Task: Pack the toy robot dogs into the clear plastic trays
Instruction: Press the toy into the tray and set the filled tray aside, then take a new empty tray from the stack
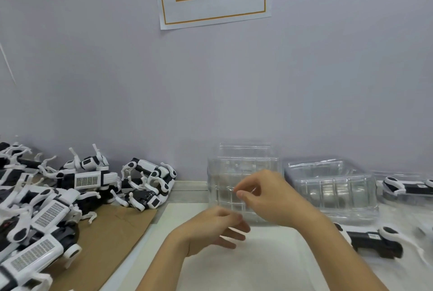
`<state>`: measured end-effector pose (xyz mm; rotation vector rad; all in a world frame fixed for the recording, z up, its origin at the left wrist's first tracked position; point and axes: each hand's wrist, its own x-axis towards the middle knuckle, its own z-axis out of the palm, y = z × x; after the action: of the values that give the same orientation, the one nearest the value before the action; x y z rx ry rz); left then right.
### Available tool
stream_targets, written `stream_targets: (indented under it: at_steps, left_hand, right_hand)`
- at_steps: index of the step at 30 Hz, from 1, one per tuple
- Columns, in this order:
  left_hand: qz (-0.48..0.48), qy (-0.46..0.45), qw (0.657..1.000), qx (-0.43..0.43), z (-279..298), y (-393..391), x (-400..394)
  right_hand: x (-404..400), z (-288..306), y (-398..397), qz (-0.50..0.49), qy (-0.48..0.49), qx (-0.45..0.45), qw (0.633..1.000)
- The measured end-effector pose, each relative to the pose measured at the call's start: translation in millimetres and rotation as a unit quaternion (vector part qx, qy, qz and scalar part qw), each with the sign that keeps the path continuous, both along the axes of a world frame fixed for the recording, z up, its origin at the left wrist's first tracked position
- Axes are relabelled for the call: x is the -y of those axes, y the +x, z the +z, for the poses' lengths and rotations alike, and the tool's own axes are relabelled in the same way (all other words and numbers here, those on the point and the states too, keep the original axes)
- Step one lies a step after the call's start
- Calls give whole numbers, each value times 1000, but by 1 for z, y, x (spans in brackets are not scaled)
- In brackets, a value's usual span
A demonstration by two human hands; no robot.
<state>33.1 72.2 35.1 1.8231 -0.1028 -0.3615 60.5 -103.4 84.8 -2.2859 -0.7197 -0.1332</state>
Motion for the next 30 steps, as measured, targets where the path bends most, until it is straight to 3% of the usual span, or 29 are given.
stream_targets:
  at_steps: [4, 8, 13, 19, 24, 28, 30]
  left_hand:
    - [33, 39, 998, 33, 1, -1, -3]
    - [54, 82, 994, 43, 0, -1, -4]
    - [86, 99, 991, 37, -3, 1, -7]
    - [221, 103, 967, 68, -6, 6, -12]
    - [254, 87, 961, 69, -6, 7, -13]
    - [259, 84, 959, 75, -8, 8, -12]
    - [265, 81, 958, 82, -7, 8, -13]
  right_hand:
    - [2, 3, -7, 19, -110, -100, 989]
    - [18, 3, -7, -49, -273, -231, 933]
    - [40, 2, 3, -130, -299, -286, 901]
    - [74, 0, 11, -193, -308, -292, 885]
    - [70, 1, 17, -219, -292, -203, 909]
    - [42, 6, 12, -319, -137, -18, 938]
    - [24, 5, 9, -317, -40, 86, 944]
